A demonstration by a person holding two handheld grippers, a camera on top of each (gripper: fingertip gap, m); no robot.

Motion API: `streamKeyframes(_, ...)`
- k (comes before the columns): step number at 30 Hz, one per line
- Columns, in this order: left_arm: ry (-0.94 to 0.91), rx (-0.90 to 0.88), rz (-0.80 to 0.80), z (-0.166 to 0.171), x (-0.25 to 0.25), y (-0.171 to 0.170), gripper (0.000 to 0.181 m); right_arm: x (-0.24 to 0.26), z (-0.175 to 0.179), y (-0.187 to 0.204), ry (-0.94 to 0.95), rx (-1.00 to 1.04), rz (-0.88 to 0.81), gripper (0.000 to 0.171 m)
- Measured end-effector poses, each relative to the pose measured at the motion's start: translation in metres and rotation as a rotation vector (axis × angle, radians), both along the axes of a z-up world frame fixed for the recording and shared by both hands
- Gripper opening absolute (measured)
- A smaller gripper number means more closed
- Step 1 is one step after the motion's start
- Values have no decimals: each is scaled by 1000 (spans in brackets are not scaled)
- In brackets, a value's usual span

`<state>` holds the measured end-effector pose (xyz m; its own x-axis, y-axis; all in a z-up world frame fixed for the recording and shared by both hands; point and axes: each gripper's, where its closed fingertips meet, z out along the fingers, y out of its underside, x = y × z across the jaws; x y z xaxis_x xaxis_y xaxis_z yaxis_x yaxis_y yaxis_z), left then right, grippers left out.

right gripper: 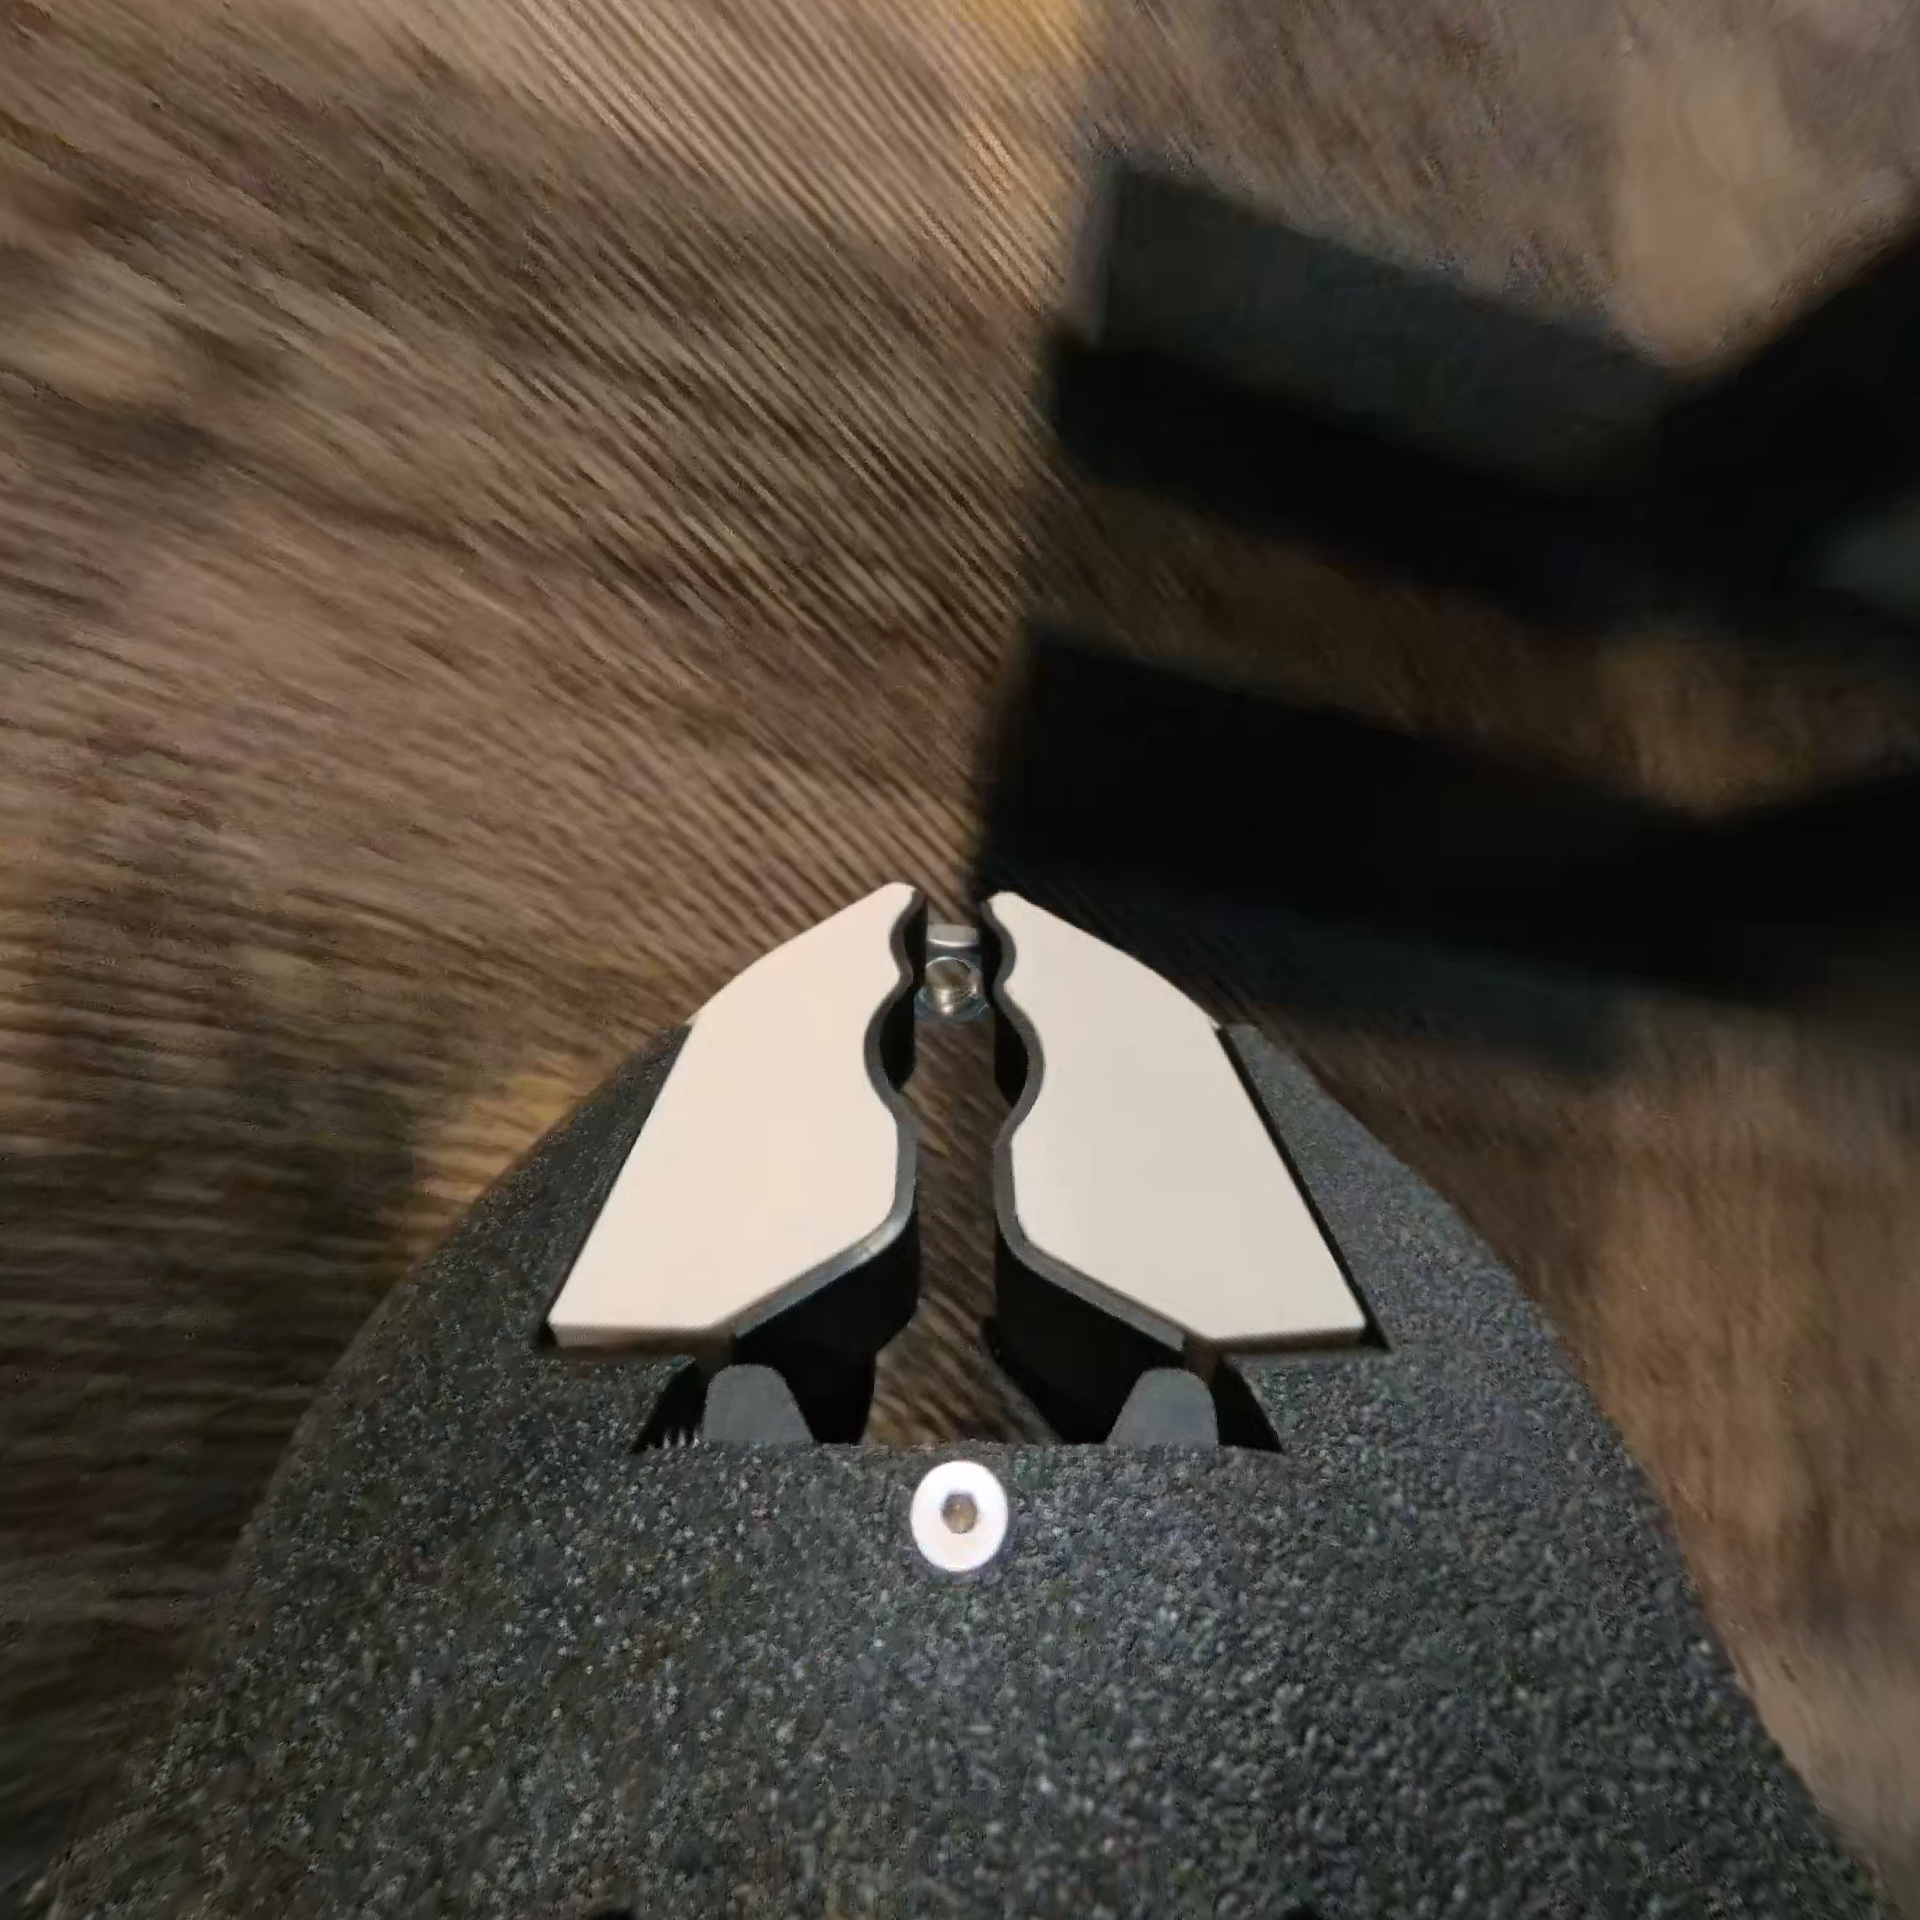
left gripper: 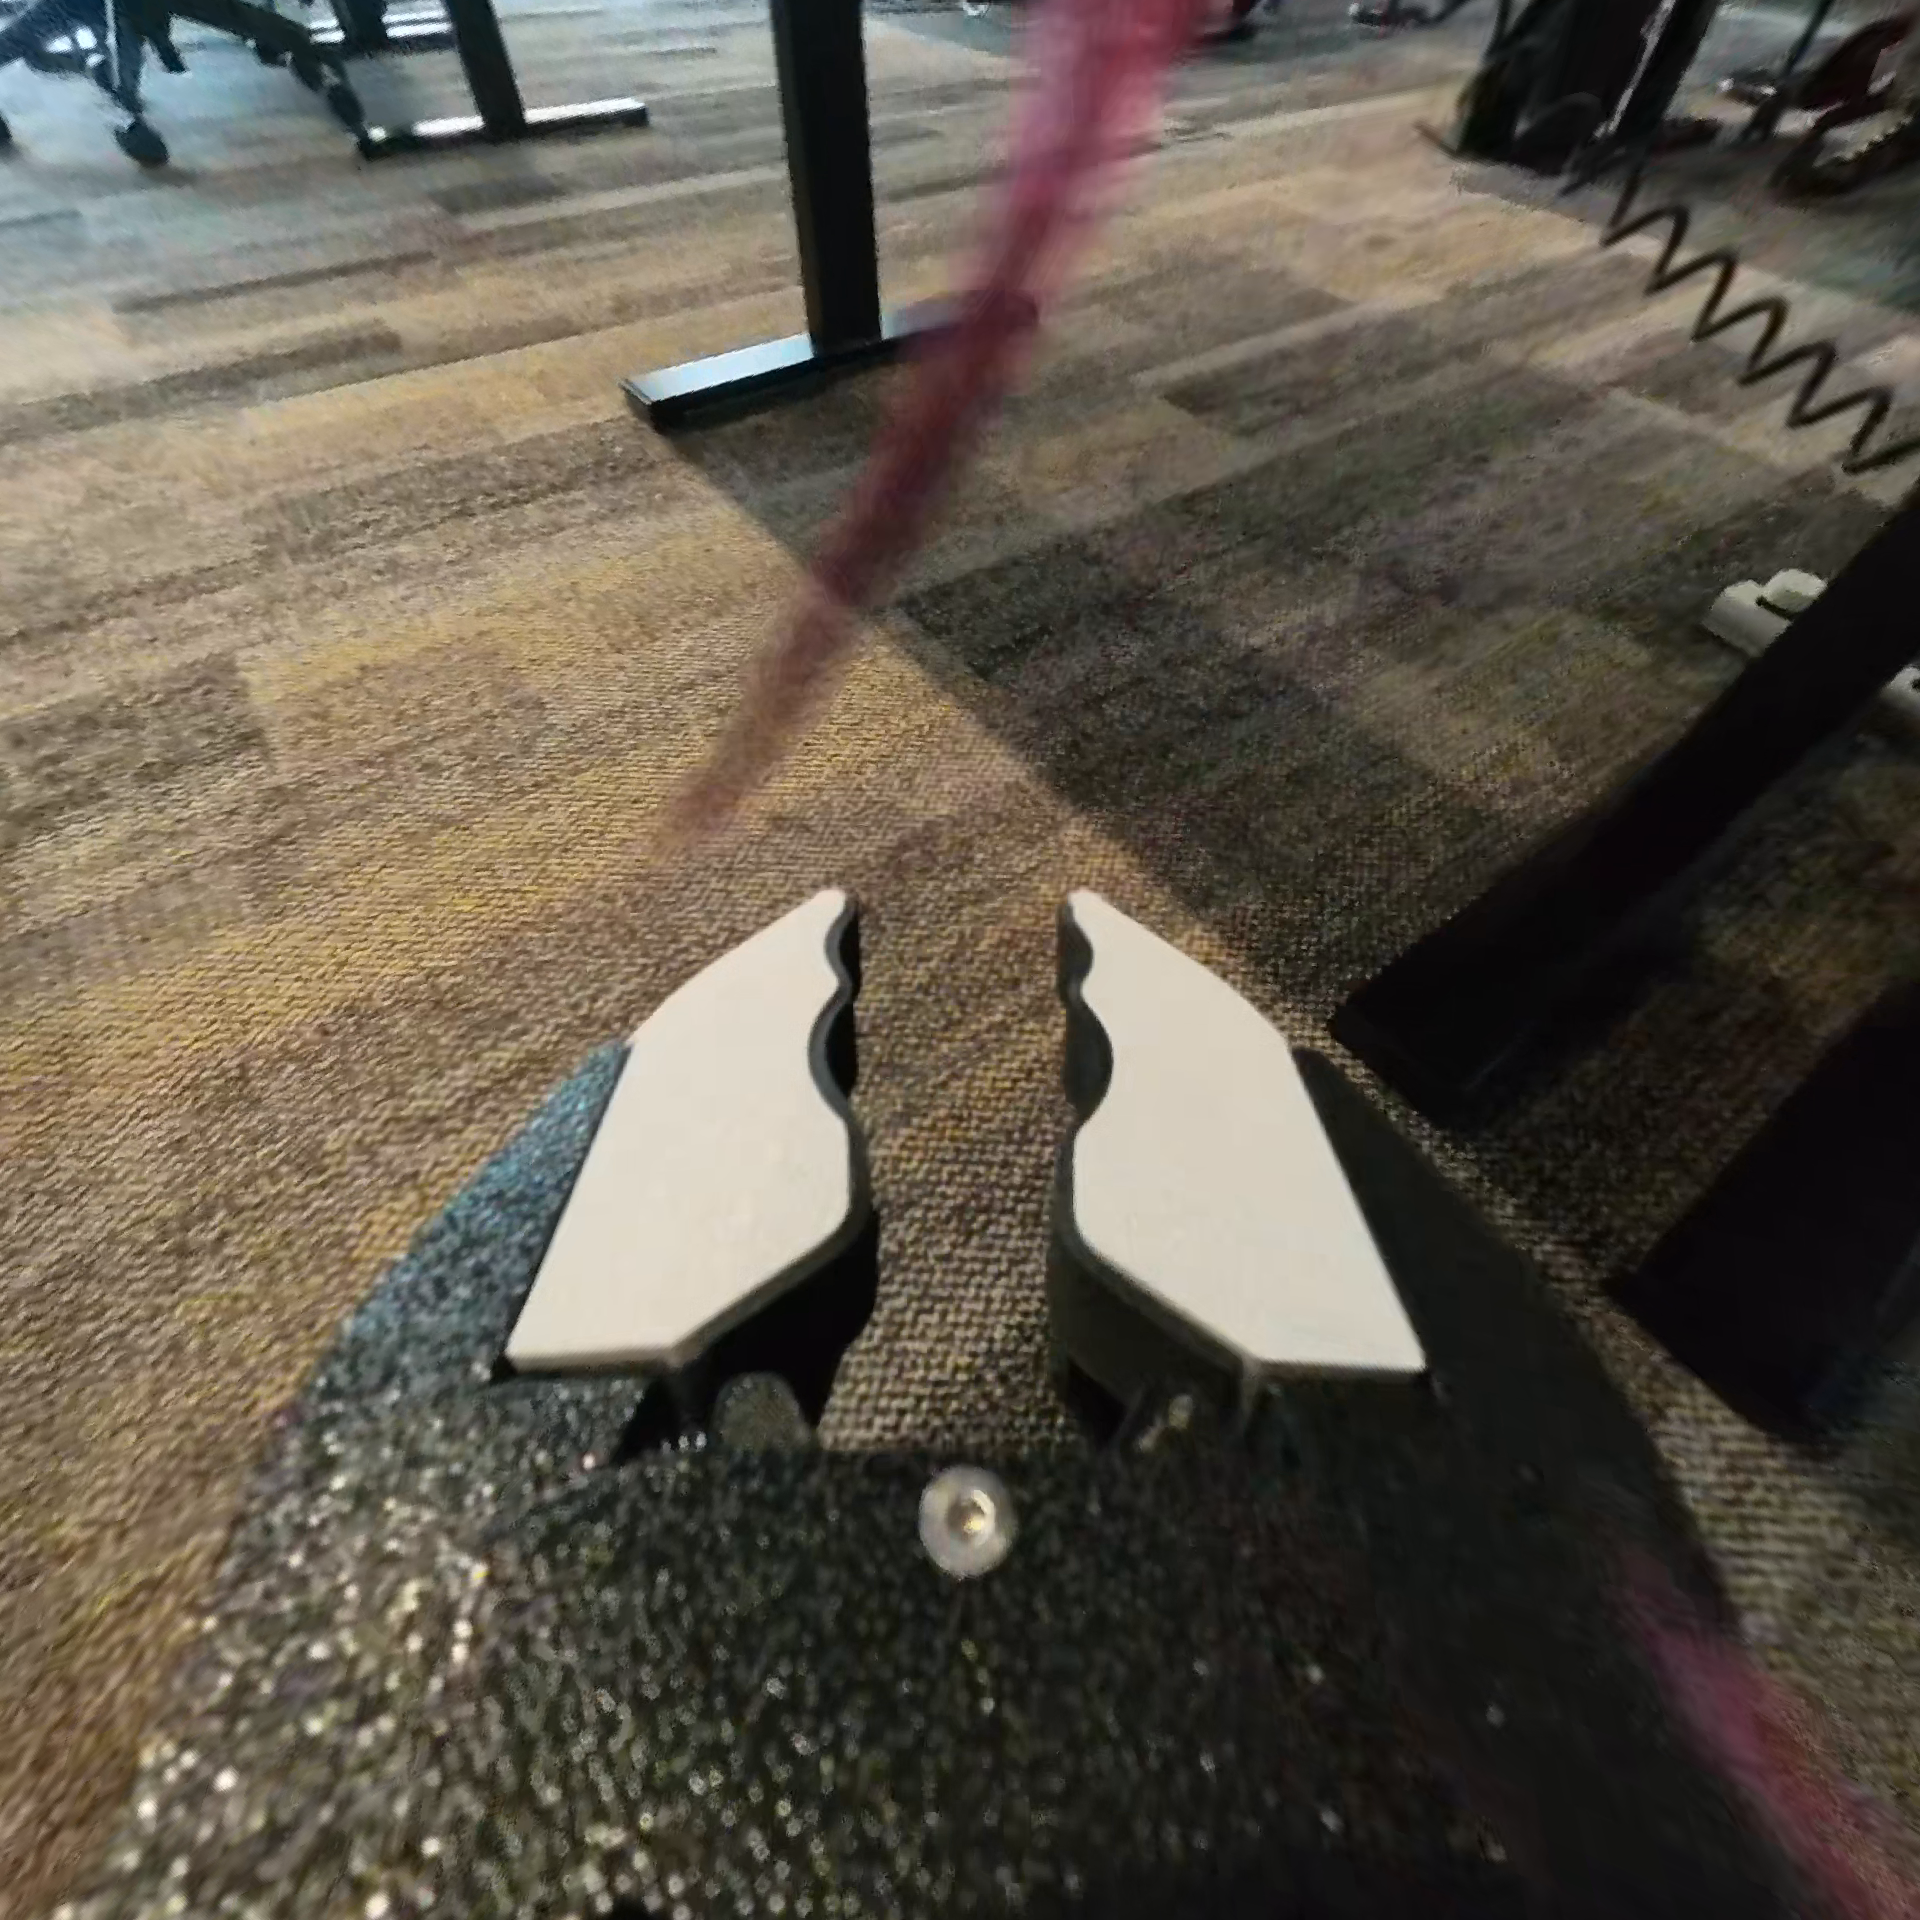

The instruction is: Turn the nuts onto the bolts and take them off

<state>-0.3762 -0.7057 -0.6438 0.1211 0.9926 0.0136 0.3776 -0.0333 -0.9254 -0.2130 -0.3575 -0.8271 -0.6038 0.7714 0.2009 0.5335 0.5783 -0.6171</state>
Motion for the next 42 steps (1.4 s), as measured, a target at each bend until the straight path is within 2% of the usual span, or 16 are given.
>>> streamKeyframes(1,-4,15,12,8,3,-6,35,3,10,-19,-10,-22,31,0)
streamKeyframes(3,-8,29,26,24,11,-16,35,9,25,-47,-3,-12,104,0)
streamKeyframes(8,-57,59,69,57,40,-34,35,10,89,-90,33,-111,40,0)
streamKeyframes(10,-71,45,61,69,51,-32,35,20,96,-99,-11,-134,42,0)
streamKeyframes(12,-68,7,22,79,59,-30,35,43,82,-117,-131,-196,93,0)
streamKeyframes(15,-58,-28,-5,82,70,-32,35,69,56,-145,-202,-198,214,11)
streamKeyframes(20,-142,-56,10,43,93,-46,34,97,8,-193,-279,-165,371,17)
streamKeyframes(23,-176,-106,-11,20,95,-54,34,95,-23,-218,-272,-146,444,24)
streamKeyframes(27,-181,-103,4,2,88,-67,34,76,-62,-250,-244,-134,441,39)
streamKeyframes(32,-177,-61,36,-18,80,-75,34,59,-109,-272,-238,-94,441,38)
streamKeyframes(36,-156,-38,29,-22,72,-69,35,56,-124,-280,-194,-83,465,33)
streamKeyframes(42,-128,-22,-12,-16,67,-59,35,57,-125,-284,-160,-121,487,30)
